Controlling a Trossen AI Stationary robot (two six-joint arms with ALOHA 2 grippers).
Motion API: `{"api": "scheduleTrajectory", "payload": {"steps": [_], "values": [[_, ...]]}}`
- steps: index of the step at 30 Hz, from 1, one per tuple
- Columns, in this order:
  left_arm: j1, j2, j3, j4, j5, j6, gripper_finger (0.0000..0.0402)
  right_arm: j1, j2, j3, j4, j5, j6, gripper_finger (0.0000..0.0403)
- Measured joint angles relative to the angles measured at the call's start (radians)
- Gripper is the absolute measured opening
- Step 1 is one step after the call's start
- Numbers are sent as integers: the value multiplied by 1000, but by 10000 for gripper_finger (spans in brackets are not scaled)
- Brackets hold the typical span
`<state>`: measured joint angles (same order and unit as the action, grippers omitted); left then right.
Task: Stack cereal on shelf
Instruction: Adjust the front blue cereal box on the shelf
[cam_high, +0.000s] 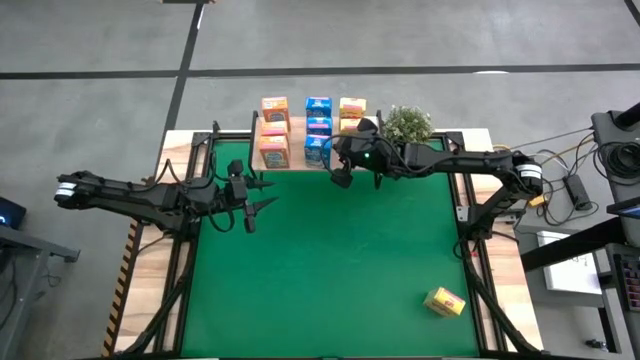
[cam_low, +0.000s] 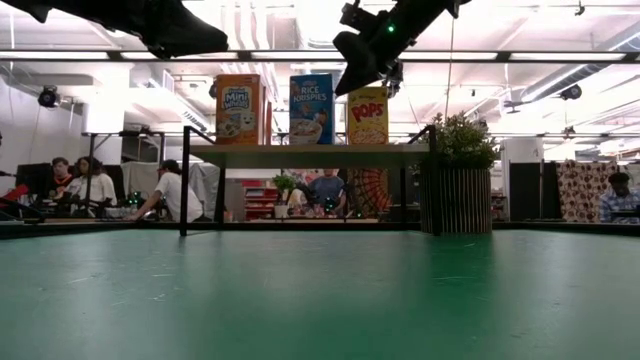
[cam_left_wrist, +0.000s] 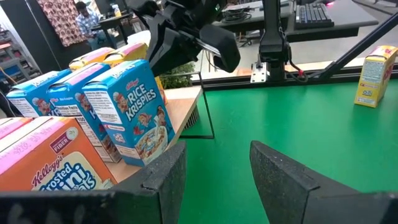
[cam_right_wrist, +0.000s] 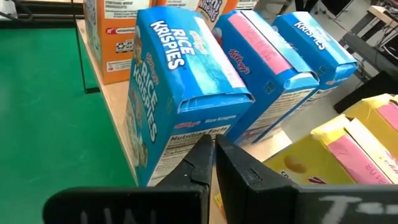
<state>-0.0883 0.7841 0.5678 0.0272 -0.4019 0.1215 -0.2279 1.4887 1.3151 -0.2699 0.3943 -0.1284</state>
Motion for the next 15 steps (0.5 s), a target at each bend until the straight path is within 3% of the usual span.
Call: {"api": "scheduleTrajectory", "payload": {"steps": [6,10,15], "values": [[0,0,0,2,0,0,159,-6,-2,0,-12,0,-3,9],[0,0,0,3,0,0,159,7,-19,29,-125,-12,35,9],[0,0,-1,3,0,0,159,26,-30,27,-149,-195,54,9]]}}
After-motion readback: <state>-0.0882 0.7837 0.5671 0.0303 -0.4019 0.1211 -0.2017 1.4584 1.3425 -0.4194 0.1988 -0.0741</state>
